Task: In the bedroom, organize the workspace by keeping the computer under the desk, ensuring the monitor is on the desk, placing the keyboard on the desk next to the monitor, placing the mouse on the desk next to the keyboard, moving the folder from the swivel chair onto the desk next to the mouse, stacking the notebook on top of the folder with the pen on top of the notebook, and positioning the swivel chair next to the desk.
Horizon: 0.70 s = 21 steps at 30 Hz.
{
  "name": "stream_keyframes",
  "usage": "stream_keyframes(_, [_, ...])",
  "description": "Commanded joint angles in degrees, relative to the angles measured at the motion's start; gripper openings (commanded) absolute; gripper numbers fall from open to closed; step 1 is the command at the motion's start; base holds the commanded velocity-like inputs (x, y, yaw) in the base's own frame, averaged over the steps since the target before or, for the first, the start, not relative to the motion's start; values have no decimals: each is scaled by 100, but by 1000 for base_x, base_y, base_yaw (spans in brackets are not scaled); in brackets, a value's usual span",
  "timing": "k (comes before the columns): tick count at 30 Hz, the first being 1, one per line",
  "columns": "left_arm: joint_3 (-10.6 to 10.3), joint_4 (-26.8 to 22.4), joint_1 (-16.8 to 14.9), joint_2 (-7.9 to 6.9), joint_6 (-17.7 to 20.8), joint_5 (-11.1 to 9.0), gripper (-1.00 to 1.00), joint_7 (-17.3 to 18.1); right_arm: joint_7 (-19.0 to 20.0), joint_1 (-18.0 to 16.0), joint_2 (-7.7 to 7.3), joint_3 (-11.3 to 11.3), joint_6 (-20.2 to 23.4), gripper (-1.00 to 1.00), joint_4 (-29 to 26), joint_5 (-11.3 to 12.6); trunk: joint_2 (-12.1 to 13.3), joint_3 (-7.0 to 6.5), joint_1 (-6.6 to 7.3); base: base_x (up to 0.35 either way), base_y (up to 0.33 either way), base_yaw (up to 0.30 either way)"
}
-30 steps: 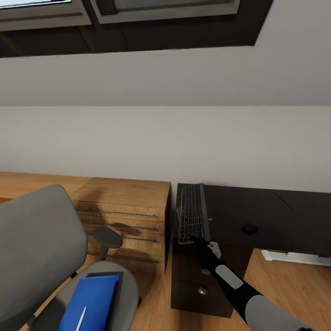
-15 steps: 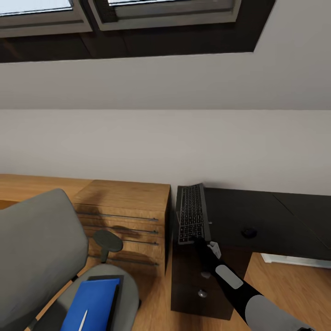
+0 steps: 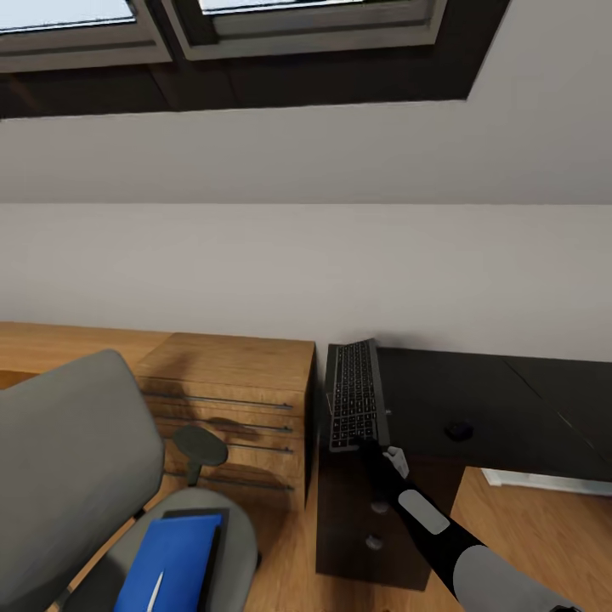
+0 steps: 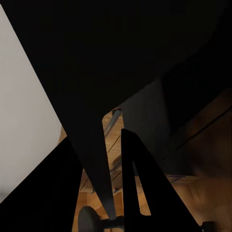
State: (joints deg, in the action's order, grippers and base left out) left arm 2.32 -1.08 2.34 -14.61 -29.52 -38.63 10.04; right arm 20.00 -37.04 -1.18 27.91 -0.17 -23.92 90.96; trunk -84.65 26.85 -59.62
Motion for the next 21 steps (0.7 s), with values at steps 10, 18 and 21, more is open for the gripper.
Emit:
stream_keyframes(10, [11, -6, 3, 10, 23, -35, 100, 50, 25, -5, -10, 30, 4, -100, 2, 62, -3, 5, 2, -287, -37, 0])
stream_keyframes(18, [5, -6, 3, 22, 52, -25, 100, 58, 22, -5, -12, 30, 8, -100, 7, 62, -3, 5, 2, -291, -167, 0])
stream_keyframes(21, [5, -6, 3, 22, 58, -23, 100, 59, 17, -5, -13, 29, 17, -100, 8, 62, -3, 5, 2, -275, -199, 0])
